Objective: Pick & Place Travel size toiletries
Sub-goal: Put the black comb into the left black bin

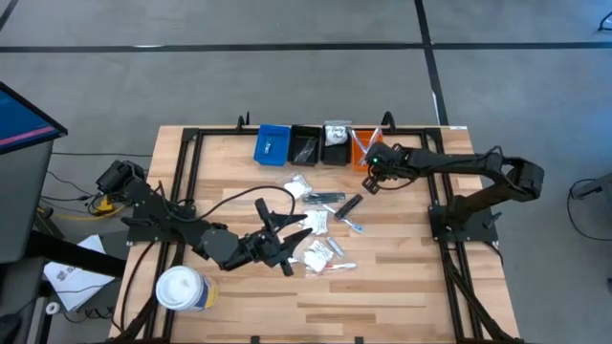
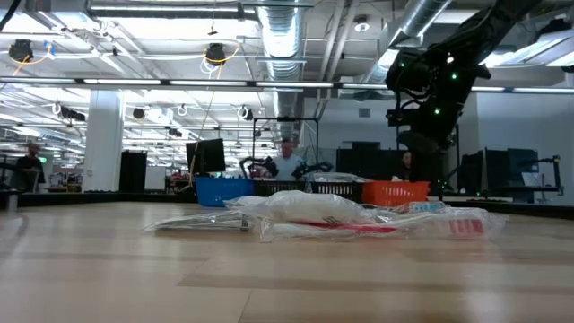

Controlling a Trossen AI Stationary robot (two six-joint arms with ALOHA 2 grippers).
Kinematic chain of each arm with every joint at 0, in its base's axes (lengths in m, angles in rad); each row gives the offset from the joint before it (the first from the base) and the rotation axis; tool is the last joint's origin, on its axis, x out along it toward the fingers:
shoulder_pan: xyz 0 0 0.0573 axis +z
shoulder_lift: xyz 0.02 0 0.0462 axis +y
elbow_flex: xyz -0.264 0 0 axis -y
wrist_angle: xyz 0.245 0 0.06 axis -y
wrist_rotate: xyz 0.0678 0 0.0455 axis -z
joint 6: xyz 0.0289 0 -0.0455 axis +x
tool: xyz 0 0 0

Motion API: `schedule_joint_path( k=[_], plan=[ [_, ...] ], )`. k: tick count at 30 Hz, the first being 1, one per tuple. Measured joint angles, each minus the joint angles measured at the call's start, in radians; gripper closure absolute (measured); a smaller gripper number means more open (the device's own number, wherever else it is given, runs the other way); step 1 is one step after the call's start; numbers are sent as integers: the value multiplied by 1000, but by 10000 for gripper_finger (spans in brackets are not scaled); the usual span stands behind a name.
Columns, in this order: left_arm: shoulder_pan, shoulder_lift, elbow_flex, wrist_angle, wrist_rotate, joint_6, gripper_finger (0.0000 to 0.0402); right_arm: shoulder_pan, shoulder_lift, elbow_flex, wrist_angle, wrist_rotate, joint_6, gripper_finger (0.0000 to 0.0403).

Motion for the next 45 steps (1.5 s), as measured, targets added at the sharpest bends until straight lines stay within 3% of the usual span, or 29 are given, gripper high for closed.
schedule_joint_path(
  k=[9, 12, 15, 18, 20, 25, 28, 32, 35, 41, 45],
  plan=[
    [0, 0, 0, -4, 0, 0, 248, 73, -5, 0, 38, 3, -42, 402],
    [0, 0, 0, -6, 0, -1, 248, 145, -5, 0, 36, -20, -95, 402],
    [0, 0, -9, -12, 9, -126, 249, 232, -5, 0, 25, -20, -94, 402],
    [12, 2, -27, -20, 60, -163, 258, 374, -41, -35, 50, -5, -77, 402],
    [13, 2, -29, -15, 61, -164, 267, 503, -78, -85, 143, 64, -52, 402],
    [14, 2, -30, -13, 61, -165, 286, 785, -183, -237, 172, 440, 129, 403],
    [14, 2, -30, -13, 68, -165, 292, 867, -221, -306, 181, 465, 241, 403],
    [22, 1, -30, -10, 79, -165, 297, 909, -213, -336, 208, 429, 291, 401],
    [30, 1, -30, -5, 80, -165, 298, 915, -155, -336, 208, 412, 193, 384],
    [47, 1, -30, -5, 80, -166, 298, 850, -2, -335, 244, 422, 111, 308],
    [47, 1, -30, -8, 80, -183, 298, 836, 87, -333, 310, 507, 39, 254]
  ],
)
